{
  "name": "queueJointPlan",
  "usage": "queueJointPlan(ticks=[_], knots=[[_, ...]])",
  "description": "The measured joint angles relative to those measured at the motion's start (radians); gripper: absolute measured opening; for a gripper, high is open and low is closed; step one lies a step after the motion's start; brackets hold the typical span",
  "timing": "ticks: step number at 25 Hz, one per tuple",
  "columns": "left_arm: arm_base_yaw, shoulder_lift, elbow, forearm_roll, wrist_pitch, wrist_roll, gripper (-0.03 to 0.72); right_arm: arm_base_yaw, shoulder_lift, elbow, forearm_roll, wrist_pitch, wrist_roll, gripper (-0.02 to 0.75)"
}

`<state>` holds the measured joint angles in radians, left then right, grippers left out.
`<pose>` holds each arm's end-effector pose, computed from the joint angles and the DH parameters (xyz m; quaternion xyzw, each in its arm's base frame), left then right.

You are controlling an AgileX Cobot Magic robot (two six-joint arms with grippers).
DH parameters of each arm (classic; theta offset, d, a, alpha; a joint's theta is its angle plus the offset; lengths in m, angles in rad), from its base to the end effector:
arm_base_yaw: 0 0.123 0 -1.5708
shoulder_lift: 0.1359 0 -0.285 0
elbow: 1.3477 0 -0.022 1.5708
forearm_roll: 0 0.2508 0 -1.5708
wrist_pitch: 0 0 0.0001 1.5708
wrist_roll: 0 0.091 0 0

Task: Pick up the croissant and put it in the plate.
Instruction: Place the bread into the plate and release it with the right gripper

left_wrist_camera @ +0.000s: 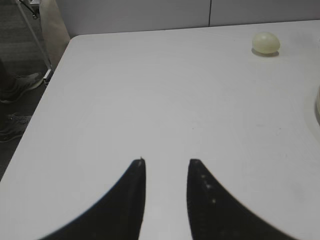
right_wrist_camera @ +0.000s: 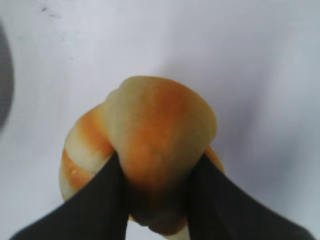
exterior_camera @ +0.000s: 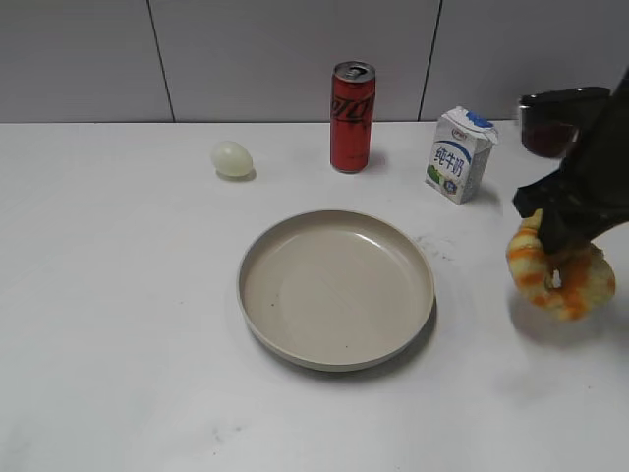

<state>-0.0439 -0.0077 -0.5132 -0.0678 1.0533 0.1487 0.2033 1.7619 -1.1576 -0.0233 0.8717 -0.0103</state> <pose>-0.0076 -0.0050 0.2816 0.0828 0.8412 -0.0059 0.5343 0.3302 0.0664 0.1985 -0.1128 0.9894 -0.0008 0.0914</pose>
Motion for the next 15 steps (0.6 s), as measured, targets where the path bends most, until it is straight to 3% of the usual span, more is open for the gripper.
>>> queueJointPlan(ticks=[10,15], knots=[[0.000,0.000,0.000,0.000,0.000,0.000,0.228,0.258,0.070,-0.278,0.083,0.071,-0.022,0.220],[0.000,0.000,0.000,0.000,0.000,0.000,0.228,0.328,0.190,-0.348,0.177,0.052,-0.022,0.220]])
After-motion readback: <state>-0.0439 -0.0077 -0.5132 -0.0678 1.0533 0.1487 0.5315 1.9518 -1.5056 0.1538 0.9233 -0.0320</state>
